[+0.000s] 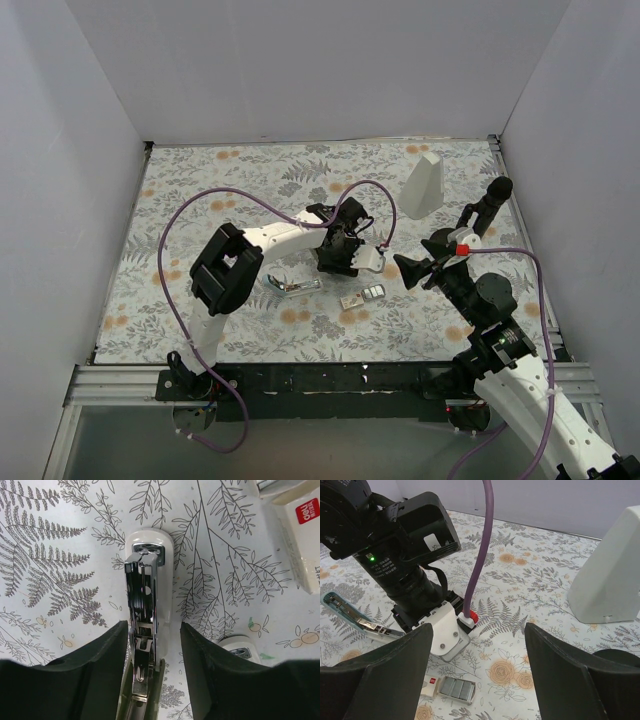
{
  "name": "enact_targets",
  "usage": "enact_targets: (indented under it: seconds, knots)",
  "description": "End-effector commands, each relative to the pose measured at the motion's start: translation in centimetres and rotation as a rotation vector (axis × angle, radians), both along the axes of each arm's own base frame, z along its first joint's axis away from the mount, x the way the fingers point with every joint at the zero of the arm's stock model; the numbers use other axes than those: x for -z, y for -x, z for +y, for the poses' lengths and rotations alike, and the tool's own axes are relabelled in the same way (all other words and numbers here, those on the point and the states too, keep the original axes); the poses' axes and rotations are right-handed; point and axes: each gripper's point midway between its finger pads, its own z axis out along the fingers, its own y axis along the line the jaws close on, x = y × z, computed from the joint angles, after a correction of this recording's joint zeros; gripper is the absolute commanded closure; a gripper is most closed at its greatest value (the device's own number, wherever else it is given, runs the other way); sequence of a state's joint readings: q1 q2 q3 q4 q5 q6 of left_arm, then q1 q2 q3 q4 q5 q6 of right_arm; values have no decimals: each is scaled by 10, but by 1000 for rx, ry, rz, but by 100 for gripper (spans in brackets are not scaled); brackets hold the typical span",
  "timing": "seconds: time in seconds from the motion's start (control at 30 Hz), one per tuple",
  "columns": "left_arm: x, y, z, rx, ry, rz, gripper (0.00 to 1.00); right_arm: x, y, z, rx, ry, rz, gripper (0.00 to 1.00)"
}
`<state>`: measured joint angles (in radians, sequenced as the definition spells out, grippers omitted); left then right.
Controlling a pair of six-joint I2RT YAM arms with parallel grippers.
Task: Load the staples into the stapler
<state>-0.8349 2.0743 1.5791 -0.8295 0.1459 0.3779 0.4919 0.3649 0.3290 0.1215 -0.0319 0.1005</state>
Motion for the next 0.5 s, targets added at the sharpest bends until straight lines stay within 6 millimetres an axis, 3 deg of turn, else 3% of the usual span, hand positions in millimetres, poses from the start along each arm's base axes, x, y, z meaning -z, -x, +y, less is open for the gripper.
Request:
enact_targets:
  seconds: [0.0, 0.17, 0.27, 0.37, 0.4, 0.47]
  knots:
    - [-9, -5, -4, 2, 13, -21, 53, -10, 0, -2, 8, -20, -35, 18]
    - [-19, -12, -12, -4, 44, -50, 43, -14, 2, -1, 2, -22, -39, 18]
    - [-35, -16, -20, -5, 98, -85, 31, -14, 2, 0, -4, -19, -34, 18]
    - [-65, -26, -31, -23, 193, -156, 23, -16, 3, 3, -20, -23, -16, 17]
    - [-71, -26, -33, -32, 215, -168, 15, -14, -1, -2, 16, -27, 3, 17]
    - [-108, -33, -45, -73, 340, -232, 10, -18, -4, -7, 58, -39, 29, 13]
